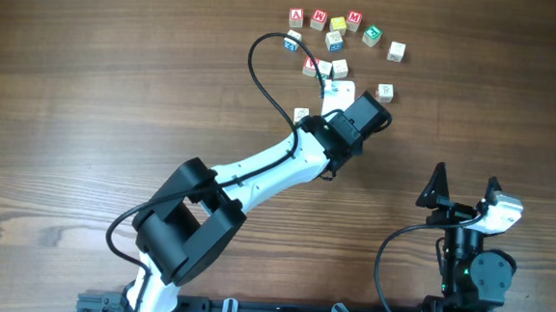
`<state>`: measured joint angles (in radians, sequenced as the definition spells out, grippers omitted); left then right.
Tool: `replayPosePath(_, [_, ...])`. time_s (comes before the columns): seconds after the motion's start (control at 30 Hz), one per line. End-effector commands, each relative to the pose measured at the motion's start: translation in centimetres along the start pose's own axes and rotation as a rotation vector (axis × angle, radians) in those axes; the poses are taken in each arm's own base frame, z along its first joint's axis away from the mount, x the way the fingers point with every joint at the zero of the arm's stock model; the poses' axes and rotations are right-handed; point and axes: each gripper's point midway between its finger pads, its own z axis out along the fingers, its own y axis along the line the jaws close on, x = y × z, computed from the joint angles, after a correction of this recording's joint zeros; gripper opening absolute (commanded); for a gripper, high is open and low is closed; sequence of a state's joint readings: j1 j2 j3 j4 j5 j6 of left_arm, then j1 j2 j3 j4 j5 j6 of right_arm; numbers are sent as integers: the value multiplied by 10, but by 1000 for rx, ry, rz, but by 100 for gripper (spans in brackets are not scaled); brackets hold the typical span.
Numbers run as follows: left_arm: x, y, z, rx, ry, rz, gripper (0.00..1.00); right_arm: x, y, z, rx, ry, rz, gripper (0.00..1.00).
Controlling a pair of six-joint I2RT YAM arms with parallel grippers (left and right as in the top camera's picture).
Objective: Form a tower
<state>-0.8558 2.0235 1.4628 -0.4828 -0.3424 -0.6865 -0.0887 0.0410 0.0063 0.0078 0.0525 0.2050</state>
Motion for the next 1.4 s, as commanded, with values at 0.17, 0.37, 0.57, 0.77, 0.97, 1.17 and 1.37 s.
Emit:
replayPosePath(0.17, [-5,8,2,-53,-31,2,4,-1,1,0,-7,-5,8,100])
replayPosePath(0.37, [-3,14,7,-82,-36,7,4,-1,1,0,-7,-5,8,100])
replayPosePath(0.57, [-8,21,9,-112,-57,-4,4,-1,1,0,-7,-5,7,100])
replayPosePath(0.77, [-7,31,25,-133,-48,-63,4,-1,1,0,-7,-5,7,100])
replayPosePath(0.97, [-5,33,26,-141,-42,-66,4,-1,1,0,-7,-5,8,100])
replayPosePath(1.17, [-3,40,25,-171,-42,-103,4,-1,1,0,-7,-5,8,100])
replayPosePath(1.37, [-2,41,25,-178,-41,-100,4,-1,1,0,-7,-5,8,100])
